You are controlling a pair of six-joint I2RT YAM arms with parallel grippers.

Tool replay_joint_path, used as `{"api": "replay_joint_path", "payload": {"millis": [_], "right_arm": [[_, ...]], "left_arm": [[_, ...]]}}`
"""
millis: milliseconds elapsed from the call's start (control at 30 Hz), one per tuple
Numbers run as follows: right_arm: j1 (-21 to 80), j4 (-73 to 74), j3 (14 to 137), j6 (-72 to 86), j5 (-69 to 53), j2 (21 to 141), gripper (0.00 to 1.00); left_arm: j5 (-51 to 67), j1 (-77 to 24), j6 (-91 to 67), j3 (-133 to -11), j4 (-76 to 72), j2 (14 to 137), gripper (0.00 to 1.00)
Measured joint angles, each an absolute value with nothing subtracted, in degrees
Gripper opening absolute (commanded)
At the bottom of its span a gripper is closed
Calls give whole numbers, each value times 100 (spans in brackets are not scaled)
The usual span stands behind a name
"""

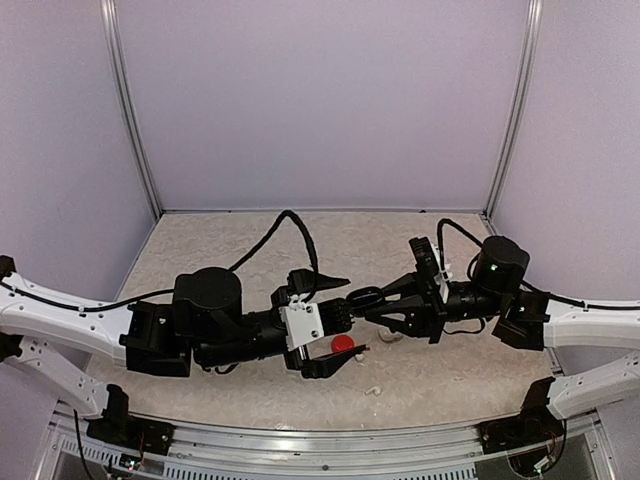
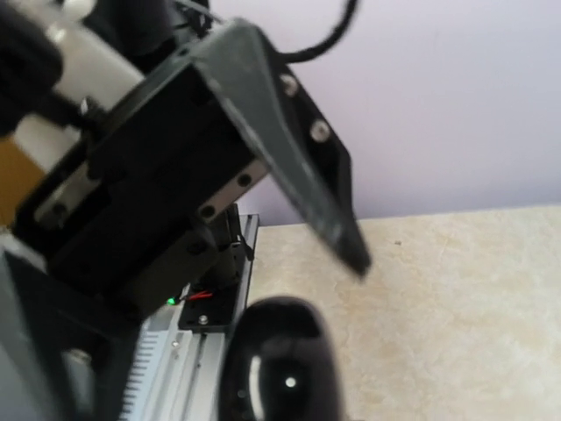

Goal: Insert the wireless bluetooth earbuds into the charging case
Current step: Close the charging case with the earbuds inside, then pass from the right arm to the left

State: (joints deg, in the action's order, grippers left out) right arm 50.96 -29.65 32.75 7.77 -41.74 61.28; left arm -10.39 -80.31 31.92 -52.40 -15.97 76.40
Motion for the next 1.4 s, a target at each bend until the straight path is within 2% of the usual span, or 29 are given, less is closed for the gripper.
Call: {"api": "replay_joint_path", "payload": {"millis": [167,400,933,1400], "right_arm": [[5092,-2738,3577,1441,-4080,6281,0],[5092,-2716,3632,2191,-4060,6379,0],[5251,-2853,3599,2692,-3986,6639,0],[5299,-2965,3581,2731,-3922,6654,2]], "left_arm": [[-2071,-8086,3979,-4945,-1949,7577,88],[-2593,-8108,4541,-4906,-2196,7588,81],[-2528,-8110,4801,-5140,-2126,7898,62],[-2458,-8064,4746,-5214,-2071,8009,36]]}}
